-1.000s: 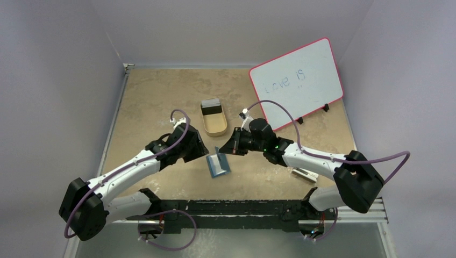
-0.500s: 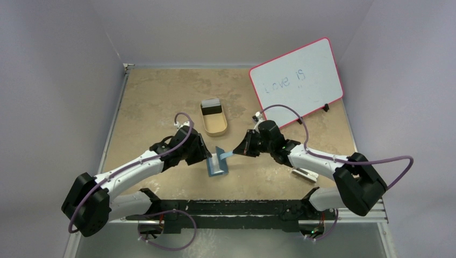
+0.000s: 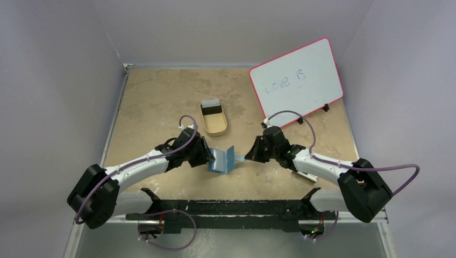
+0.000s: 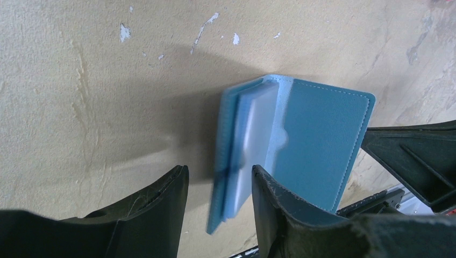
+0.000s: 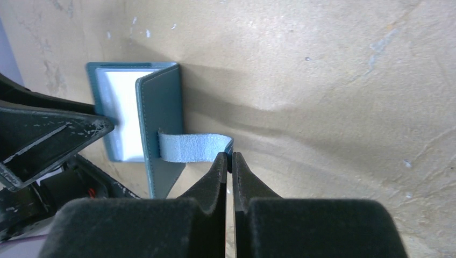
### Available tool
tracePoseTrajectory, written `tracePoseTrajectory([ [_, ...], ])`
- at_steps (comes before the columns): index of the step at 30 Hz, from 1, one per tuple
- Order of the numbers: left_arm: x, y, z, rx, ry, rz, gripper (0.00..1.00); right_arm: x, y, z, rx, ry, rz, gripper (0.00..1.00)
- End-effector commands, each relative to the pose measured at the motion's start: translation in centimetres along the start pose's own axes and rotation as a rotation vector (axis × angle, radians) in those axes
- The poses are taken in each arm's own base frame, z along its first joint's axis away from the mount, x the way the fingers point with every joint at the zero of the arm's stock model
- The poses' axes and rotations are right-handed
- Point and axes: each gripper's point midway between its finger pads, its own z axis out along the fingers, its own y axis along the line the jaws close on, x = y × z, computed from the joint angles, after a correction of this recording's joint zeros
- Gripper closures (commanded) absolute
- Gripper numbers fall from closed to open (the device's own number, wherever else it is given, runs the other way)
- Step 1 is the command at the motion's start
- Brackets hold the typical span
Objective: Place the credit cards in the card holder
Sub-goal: Open the card holder at the center of the board.
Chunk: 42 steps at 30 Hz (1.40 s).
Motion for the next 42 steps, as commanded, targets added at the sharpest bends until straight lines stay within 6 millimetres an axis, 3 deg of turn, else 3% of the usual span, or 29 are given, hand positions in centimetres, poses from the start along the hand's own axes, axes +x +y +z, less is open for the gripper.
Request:
tracePoseTrajectory([
  [1, -0.5, 0.0, 0.3, 0.009, -0.028, 0.014, 0.54, -0.4, -1.2, -0.2, 0.036, -0.028, -0.009, 1.00],
  [11, 0.0, -1.7, 1.1, 0.133, -0.012, 0.019, 0.57, -0.6, -0.9, -0.2, 0.027, -0.029, -0.022, 1.00],
  [17, -0.1, -3.4, 0.3, 0.227, -0.016, 0.017, 0.86, -0.7, -1.2, -0.1, 0.047, -0.028, -0.030, 1.00],
  [20, 0.0, -5.0, -0.2, 0.318, -0.014, -0.004, 1.00, -1.2, -1.0, -0.6, 0.074, -0.023, -0.052, 0.86],
  [23, 0.1, -5.5, -0.4, 0.345, -0.005, -0.016, 1.00, -2.4, -0.7, -1.6, 0.105, -0.055, -0.071, 0.72],
  [28, -0.5, -5.7, -1.0, 0.331, -0.025, -0.010, 1.00, -4.5, 3.0, -3.7, 0.005, -0.111, -0.086, 0.57],
  [34, -0.7, -5.3, -0.6, 0.294, -0.027, -0.006, 1.00, -4.1, 9.1, -5.2, -0.184, -0.115, -0.115, 0.59],
  [39, -0.9, -5.3, -0.5, 0.278, -0.026, -0.001, 1.00, -3.1, 13.5, -4.3, -0.298, -0.082, -0.160, 0.63],
  [42, -1.0, -5.5, -0.5, 0.282, -0.027, -0.006, 1.00, -2.7, 13.7, -2.6, -0.286, -0.054, -0.170, 0.64],
])
